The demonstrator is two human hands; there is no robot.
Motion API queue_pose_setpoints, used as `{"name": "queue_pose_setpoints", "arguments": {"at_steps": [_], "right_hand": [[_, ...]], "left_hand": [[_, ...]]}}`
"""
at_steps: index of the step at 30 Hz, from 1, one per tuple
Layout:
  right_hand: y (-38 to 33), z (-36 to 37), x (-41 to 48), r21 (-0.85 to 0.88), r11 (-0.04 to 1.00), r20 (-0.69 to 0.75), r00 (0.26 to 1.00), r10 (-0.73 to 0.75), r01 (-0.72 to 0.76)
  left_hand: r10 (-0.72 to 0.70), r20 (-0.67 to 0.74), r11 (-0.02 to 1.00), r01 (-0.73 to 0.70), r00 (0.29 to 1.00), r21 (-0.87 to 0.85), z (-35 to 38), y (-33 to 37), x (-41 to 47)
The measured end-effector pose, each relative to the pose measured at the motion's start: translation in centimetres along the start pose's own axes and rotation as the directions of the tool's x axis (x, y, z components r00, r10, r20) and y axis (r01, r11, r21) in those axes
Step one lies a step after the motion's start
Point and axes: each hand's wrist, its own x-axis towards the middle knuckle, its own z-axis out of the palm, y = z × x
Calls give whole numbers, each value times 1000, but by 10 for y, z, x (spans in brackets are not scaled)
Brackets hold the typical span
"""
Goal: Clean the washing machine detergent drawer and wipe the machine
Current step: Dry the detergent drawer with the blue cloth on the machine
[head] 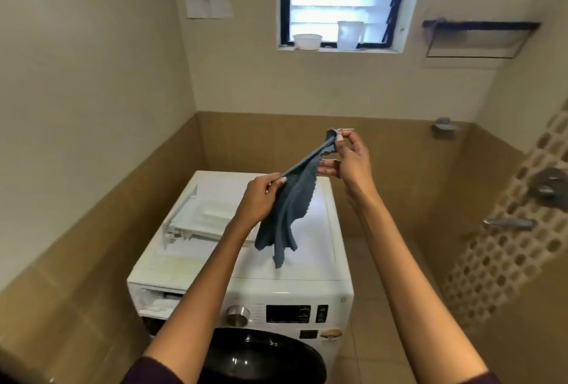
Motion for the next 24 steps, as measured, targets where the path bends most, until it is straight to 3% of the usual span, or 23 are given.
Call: {"name": "queue_pose_setpoints", "arguments": {"at_steps": [3,6,11,15,17,18,20,22,24], "right_hand": [[20,21,26,-110,993,-9,999,-51,49],[33,40,50,-221,968,-4,992,-127,123],[52,64,85,-402,894,82,980,-182,199],[77,83,86,-531,830,-108,957,-268,172],[94,99,65,-455,869,-167,940,-299,196],[105,109,52,-407,895,-152,952,-265,184],[129,129,34,-298,954,-60,998,-33,14],[153,148,38,-166,955,49,965,256,-245],[163,163,49,5,908,134,900,414,-418]], "left_hand": [[76,-80,984,-62,994,167,-21,-15,21],[59,-99,979,-38,993,200,-47,-28,44],[-132,78,983,141,988,-117,-72,-46,71],[-205,58,893,211,977,-397,-75,-53,89],[-220,8,872,200,975,-446,-73,-54,100],[-221,-10,867,192,975,-461,-72,-55,105],[-207,21,847,190,978,-497,-69,-51,113],[-155,157,835,214,975,-507,-69,-49,117],[-86,296,879,212,951,-427,-73,-55,121]]}}
